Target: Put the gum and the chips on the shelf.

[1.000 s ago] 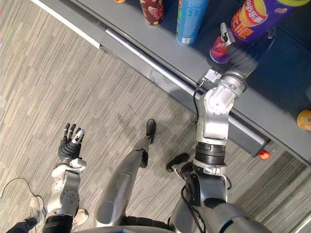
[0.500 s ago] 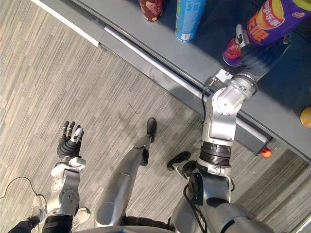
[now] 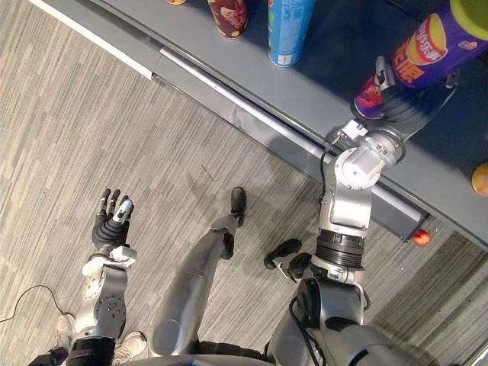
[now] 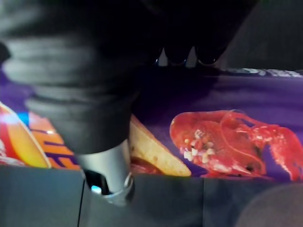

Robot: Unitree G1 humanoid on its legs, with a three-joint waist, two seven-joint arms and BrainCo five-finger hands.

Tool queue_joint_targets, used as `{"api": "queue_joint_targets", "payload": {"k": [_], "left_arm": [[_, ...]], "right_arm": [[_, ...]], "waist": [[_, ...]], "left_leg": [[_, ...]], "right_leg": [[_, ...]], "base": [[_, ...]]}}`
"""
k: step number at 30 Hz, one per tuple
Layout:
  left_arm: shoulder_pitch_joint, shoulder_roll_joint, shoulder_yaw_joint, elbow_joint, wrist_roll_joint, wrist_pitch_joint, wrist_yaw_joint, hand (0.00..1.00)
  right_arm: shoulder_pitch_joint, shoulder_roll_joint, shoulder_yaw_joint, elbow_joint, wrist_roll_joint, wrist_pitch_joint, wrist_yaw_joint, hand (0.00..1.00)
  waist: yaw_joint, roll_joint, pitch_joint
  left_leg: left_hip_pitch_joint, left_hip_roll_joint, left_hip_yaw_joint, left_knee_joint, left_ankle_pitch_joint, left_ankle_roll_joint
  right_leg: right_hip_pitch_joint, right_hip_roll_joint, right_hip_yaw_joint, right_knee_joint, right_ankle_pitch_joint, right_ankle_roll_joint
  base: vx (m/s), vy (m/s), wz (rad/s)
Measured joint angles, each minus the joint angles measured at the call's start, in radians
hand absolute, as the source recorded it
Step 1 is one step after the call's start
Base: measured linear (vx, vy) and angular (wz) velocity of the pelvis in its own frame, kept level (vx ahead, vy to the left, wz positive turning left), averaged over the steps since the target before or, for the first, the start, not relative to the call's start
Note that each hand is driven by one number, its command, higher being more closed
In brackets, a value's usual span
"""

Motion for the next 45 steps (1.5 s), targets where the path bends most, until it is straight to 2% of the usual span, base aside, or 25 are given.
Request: {"api": "queue_joint_targets", "payload": {"k": [11, 18, 19, 28, 35, 45], "left_arm": [[0.002, -0.001, -0.005, -0.015, -0.001, -0.005, 0.000, 0.00], [0.010, -0.001, -0.006, -0.027, -0.001, -0.006, 0.000, 0.00], [0.013, -0.001, -0.006, -0.032, -0.001, -0.006, 0.000, 0.00], [0.023, -0.001, -0.018, -0.042, -0.001, -0.006, 0.000, 0.00], [0.029, 0.000, -0.035, -0.042, -0.001, -0.006, -0.002, 0.00], [0.040, 0.000, -0.047, -0.041, -0.001, -0.006, -0.004, 0.00]], "right_arm": [[-0.013, 0.004, -0.012, 0.048, 0.004, 0.001, -0.002, 1.00], [-0.009, 0.006, -0.013, 0.069, 0.004, 0.000, -0.003, 1.00], [-0.010, 0.005, -0.014, 0.068, 0.004, -0.004, -0.004, 0.00], [0.006, 0.006, -0.028, 0.077, 0.022, -0.015, -0.001, 0.00], [0.011, 0.006, -0.029, 0.089, 0.060, -0.019, 0.001, 0.00], [0.038, 0.039, -0.029, 0.113, 0.062, -0.022, 0.002, 0.00]], "waist": [[0.019, 0.006, -0.022], [0.020, 0.006, -0.022], [0.020, 0.006, -0.022], [0.019, 0.006, -0.022], [0.019, 0.005, -0.022], [0.018, -0.003, -0.057]], "left_leg": [[-0.031, 0.018, 0.020, 0.008, 0.000, 0.000], [-0.036, 0.014, 0.020, 0.007, -0.005, -0.007], [-0.041, 0.013, 0.020, 0.007, -0.005, -0.007], [-0.046, 0.014, 0.026, 0.016, -0.008, -0.005], [-0.049, 0.023, 0.049, 0.044, -0.036, 0.001], [-0.046, 0.019, 0.050, 0.059, -0.030, 0.011]], "right_leg": [[-0.040, 0.003, 0.000, 0.010, 0.000, 0.000], [-0.043, -0.002, 0.000, 0.010, 0.000, 0.000], [-0.047, -0.002, 0.001, 0.011, 0.000, 0.000], [-0.052, -0.008, 0.001, 0.017, 0.000, -0.001], [-0.055, -0.008, 0.018, 0.017, 0.000, -0.001], [-0.049, -0.011, 0.021, 0.015, 0.000, -0.001]], "base": [[0.02, -0.062, -0.04], [0.00, -0.034, 0.01], [0.00, 0.000, 0.00], [0.01, -0.039, -0.01], [0.01, -0.049, -0.10], [0.04, -0.050, 0.00]]}}
